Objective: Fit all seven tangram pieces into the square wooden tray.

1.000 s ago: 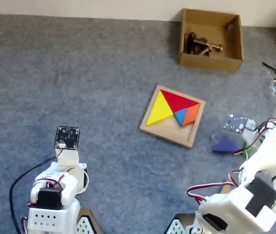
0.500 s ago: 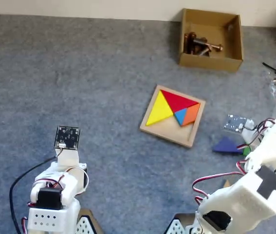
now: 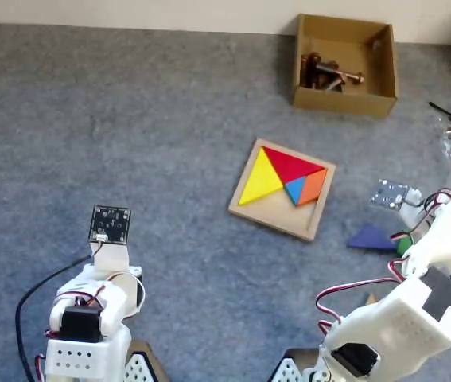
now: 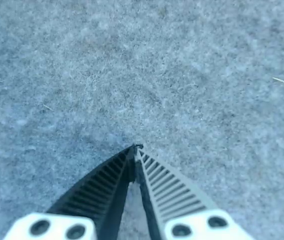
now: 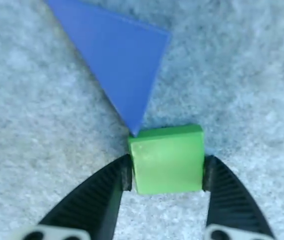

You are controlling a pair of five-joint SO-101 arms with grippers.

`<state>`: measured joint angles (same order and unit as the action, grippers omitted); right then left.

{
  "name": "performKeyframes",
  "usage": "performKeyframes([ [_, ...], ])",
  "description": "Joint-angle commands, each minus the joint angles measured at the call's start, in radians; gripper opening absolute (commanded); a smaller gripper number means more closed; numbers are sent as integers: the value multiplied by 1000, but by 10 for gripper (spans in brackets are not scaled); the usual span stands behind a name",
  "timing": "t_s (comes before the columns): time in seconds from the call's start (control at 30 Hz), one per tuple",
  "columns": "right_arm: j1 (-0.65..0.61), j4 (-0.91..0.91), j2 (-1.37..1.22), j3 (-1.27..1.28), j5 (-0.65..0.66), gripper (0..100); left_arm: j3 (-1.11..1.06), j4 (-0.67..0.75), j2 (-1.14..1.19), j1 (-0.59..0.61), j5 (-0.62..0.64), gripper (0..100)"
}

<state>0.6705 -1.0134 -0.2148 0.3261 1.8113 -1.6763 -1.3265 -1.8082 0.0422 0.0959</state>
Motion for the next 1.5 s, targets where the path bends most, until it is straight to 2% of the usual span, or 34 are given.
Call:
performKeyframes([
  [0.0, -1, 5, 16, -50, -12, 217, -19, 2, -7, -16, 8, 5],
  [0.37, -16, 4, 18, -48, -12, 220, -19, 2, -7, -16, 8, 5],
  [0.47, -30, -54, 19, -51, -29, 220, -19, 2, -7, -16, 8, 5],
  [0.73, -108, -341, 16, -104, -359, 217, -19, 2, -7, -16, 8, 5],
  [0.9, -166, -374, 13, -102, -623, 217, -19, 2, -7, -16, 8, 5],
  [0.97, -176, -371, 13, -102, -672, 217, -19, 2, -7, -16, 8, 5],
  [1.1, -166, -378, 18, -108, -572, 217, -19, 2, -7, -16, 8, 5],
  [1.37, -117, -371, 19, -110, -210, 219, -19, 2, -7, -16, 8, 5],
  [1.47, -105, -377, 19, -110, -137, 219, -19, 2, -7, -16, 8, 5],
])
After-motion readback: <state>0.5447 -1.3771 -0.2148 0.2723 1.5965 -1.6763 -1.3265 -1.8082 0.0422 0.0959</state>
